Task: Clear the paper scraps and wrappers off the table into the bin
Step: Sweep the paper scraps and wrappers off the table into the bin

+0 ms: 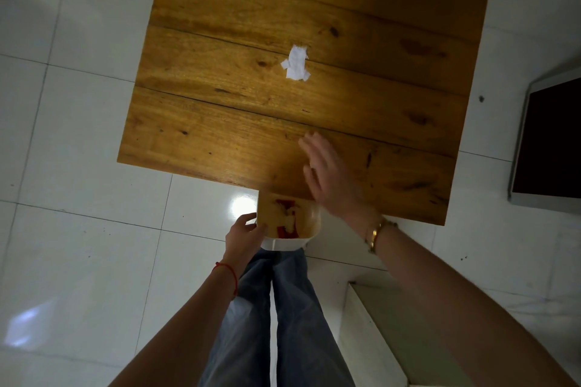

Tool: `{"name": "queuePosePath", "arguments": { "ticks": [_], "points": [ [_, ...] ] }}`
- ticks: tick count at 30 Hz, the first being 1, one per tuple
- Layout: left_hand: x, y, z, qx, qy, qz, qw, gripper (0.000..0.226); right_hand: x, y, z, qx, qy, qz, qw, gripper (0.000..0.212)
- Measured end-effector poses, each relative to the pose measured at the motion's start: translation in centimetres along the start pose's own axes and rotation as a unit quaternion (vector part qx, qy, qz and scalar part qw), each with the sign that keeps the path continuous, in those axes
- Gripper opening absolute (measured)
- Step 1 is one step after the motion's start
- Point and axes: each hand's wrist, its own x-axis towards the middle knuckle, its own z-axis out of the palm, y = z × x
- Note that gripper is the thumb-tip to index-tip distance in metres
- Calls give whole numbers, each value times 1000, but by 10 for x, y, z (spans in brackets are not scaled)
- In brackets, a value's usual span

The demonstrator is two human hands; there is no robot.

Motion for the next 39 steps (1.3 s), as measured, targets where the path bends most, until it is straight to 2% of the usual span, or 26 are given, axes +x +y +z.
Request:
{"name": "queuePosePath", "arguments": {
  "ticks": [3,9,11,16,19,23,28,34,39],
  "points": [
    [0,0,-2,-2,3,-2,1000,47,34,4,-10,15,-18,77,997,58],
    [-3,0,-8,-3,0,-4,1000,48,-5,-18,27,-23,-120,52,991,68],
    [-4,-2,-10,-2,-1,-4,1000,48,-26,-26,38,-36,-141,15,989,67],
    [-5,-5,-17,-4,-4,2,1000,48,-67,-29,43,-3,-226,-150,962,62],
    [-6,-7,-20,-3,-3,3,1000,47,-52,-25,32,-15,-174,-143,974,56],
    [-4,-7,-23,3,-4,6,1000,47,25,-15,2,-54,-64,-19,996,55],
    [-2,-3,-23,3,-5,3,1000,48,118,-1,-25,-47,-50,92,993,60],
    [-1,-1,-22,-5,-10,-5,1000,47,158,4,-36,-98,-104,57,988,59],
    [-6,1,-21,-7,-17,-12,1000,49,115,-7,-25,-122,-119,-39,985,56]
  ]
}}
